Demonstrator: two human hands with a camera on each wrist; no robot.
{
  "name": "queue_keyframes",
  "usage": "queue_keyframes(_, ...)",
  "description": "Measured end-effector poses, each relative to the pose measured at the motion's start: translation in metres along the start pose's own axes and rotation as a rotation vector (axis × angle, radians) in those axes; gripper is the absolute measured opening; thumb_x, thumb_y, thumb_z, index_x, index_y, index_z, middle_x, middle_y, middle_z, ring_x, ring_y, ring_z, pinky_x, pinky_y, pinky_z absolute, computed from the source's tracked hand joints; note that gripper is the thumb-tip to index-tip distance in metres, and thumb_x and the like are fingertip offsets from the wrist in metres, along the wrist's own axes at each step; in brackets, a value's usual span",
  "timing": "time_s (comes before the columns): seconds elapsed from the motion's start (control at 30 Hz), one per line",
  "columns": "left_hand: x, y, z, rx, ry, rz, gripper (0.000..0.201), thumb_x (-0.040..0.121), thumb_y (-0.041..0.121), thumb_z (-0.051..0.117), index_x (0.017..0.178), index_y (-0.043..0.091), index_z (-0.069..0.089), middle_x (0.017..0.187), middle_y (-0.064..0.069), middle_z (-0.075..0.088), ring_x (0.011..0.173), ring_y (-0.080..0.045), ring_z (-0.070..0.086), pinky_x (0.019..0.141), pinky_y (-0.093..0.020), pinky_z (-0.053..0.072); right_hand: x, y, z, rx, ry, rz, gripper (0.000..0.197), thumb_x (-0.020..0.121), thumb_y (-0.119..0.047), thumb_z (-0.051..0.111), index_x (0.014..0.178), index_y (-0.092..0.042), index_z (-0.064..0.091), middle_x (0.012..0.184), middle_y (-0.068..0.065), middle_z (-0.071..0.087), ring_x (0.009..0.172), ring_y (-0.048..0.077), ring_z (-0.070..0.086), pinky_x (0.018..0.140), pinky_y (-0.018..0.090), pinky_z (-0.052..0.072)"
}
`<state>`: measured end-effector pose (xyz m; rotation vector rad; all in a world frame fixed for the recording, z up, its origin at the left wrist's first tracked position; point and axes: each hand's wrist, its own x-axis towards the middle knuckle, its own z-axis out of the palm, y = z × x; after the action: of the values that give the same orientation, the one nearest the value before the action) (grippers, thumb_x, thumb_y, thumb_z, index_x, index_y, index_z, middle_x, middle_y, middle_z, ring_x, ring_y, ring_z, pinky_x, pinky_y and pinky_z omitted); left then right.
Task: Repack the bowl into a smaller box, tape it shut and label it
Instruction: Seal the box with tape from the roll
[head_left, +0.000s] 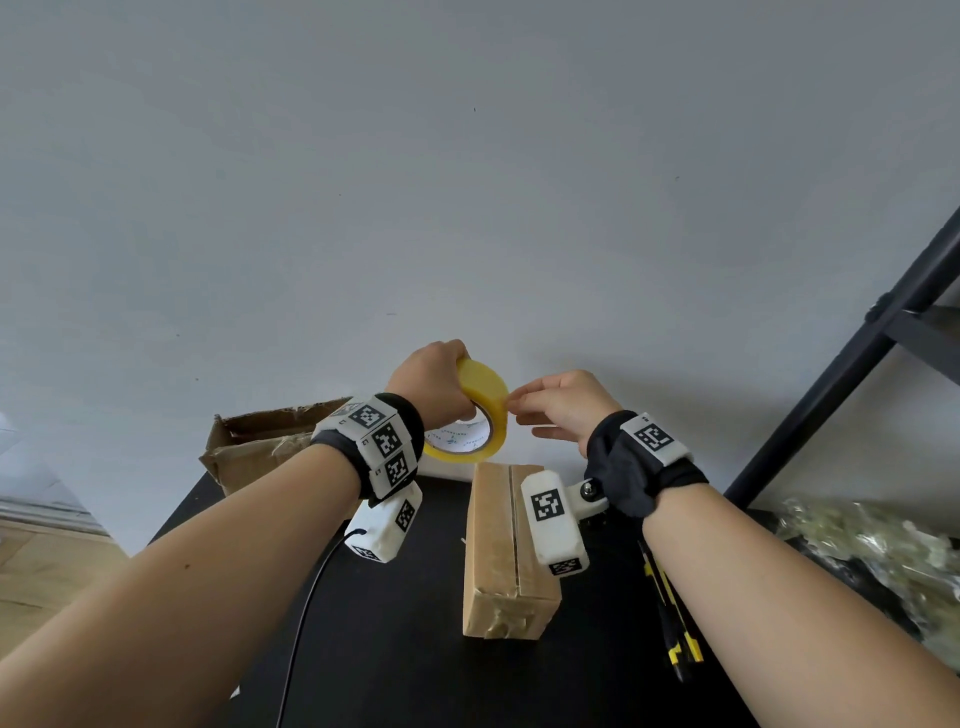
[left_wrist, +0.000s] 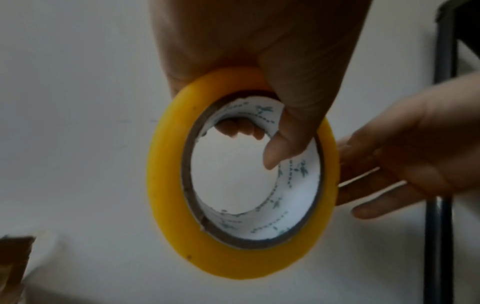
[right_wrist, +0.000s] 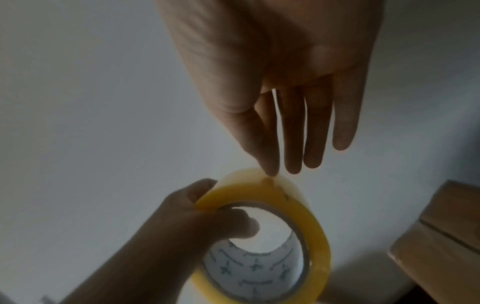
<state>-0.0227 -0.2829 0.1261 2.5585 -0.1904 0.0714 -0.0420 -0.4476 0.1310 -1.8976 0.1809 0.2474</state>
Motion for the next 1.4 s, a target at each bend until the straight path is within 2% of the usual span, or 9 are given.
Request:
queue_keyframes(0.17,0.002,0.007,0.005,0.354,0.128,0.147,0.038,0.075,0.017,0.058,0.113,0.016,0.052,0.108,-0.003,0.055,0.103,-0.023,0.050,0.085,-0.029,0.035,0.004,-0.009,0.004,-0.349,0.025,-0.022,0.015,0.080,-0.010,0.066,0.091,-0.007,0.076,0.094,0.008,0.074,0.095,0.021,0.068,0.083,0.033,0.053)
queue_keyframes(0.3,0.002,0.011,0.007,0.501,0.160,0.221,0.035,0.076,0.016,0.054,0.111,0.015,0.051,0.107,-0.003,0.053,0.101,-0.023,0.048,0.085,-0.028,0.033,0.004,-0.017,0.008,-0.479,0.020,-0.019,0.016,0.079,-0.009,0.064,0.088,-0.005,0.076,0.091,0.008,0.075,0.093,0.021,0.070,0.082,0.031,0.050)
queue_keyframes(0.63,0.003,0.014,0.011,0.561,0.165,0.268,0.033,0.076,0.014,0.050,0.109,0.014,0.051,0.106,-0.002,0.052,0.099,-0.022,0.048,0.083,-0.027,0.032,0.004,-0.021,0.005,-0.544,-0.020,-0.022,0.015,0.084,-0.017,0.065,0.089,-0.005,0.074,0.086,0.003,0.076,0.080,0.013,0.070,0.071,0.025,0.047)
queue_keyframes(0.8,0.004,0.016,0.013,0.551,0.165,0.265,0.033,0.076,0.015,0.052,0.108,0.015,0.051,0.106,-0.001,0.053,0.100,-0.022,0.049,0.084,-0.028,0.033,0.006,-0.022,0.005,-0.587,-0.014,-0.042,0.014,0.083,-0.017,0.064,0.086,-0.006,0.074,0.083,0.004,0.075,0.083,0.016,0.071,0.075,0.028,0.049)
queue_keyframes(0.93,0.006,0.015,0.012,0.489,0.160,0.233,0.032,0.075,0.016,0.053,0.107,0.015,0.052,0.104,-0.001,0.053,0.099,-0.022,0.049,0.084,-0.028,0.033,0.006,-0.021,0.007,-0.628,-0.007,-0.066,0.015,0.080,-0.016,0.061,0.078,-0.006,0.073,0.085,0.009,0.075,0.090,0.024,0.069,0.087,0.035,0.053)
queue_keyframes(1.17,0.007,0.006,0.008,0.169,0.075,0.069,0.040,0.073,0.020,0.065,0.111,0.016,0.054,0.103,-0.002,0.055,0.099,-0.022,0.052,0.078,-0.027,0.036,0.006,-0.015,0.004,-0.519,0.022,-0.115,0.017,0.081,-0.014,0.058,0.072,-0.006,0.070,0.087,0.015,0.073,0.092,0.032,0.067,0.088,0.043,0.054)
queue_keyframes(1.23,0.006,0.005,0.005,0.016,0.034,0.010,0.040,0.070,0.016,0.070,0.108,0.015,0.055,0.100,-0.004,0.056,0.094,-0.023,0.053,0.073,-0.029,0.040,0.007,-0.011,0.001,-0.311,0.044,-0.106,0.014,0.085,-0.018,0.063,0.084,-0.006,0.069,0.093,0.011,0.071,0.097,0.029,0.066,0.087,0.042,0.054)
queue_keyframes(1.3,0.004,0.004,0.003,-0.139,0.008,-0.035,0.037,0.068,0.010,0.072,0.102,0.014,0.056,0.093,-0.003,0.056,0.087,-0.022,0.053,0.064,-0.027,0.039,0.005,-0.007,0.000,-0.060,-0.017,-0.022,0.029,0.085,-0.032,0.069,0.104,-0.011,0.064,0.108,0.006,0.067,0.105,0.023,0.062,0.086,0.037,0.055)
queue_keyframes(1.4,0.002,0.004,0.001,-0.257,0.012,-0.053,0.035,0.068,0.008,0.074,0.096,0.015,0.055,0.081,0.002,0.054,0.080,-0.020,0.052,0.055,-0.023,0.036,0.005,-0.005,-0.001,0.050,-0.060,0.016,0.038,0.080,-0.033,0.075,0.110,-0.017,0.060,0.113,0.008,0.065,0.107,0.023,0.062,0.084,0.036,0.056)
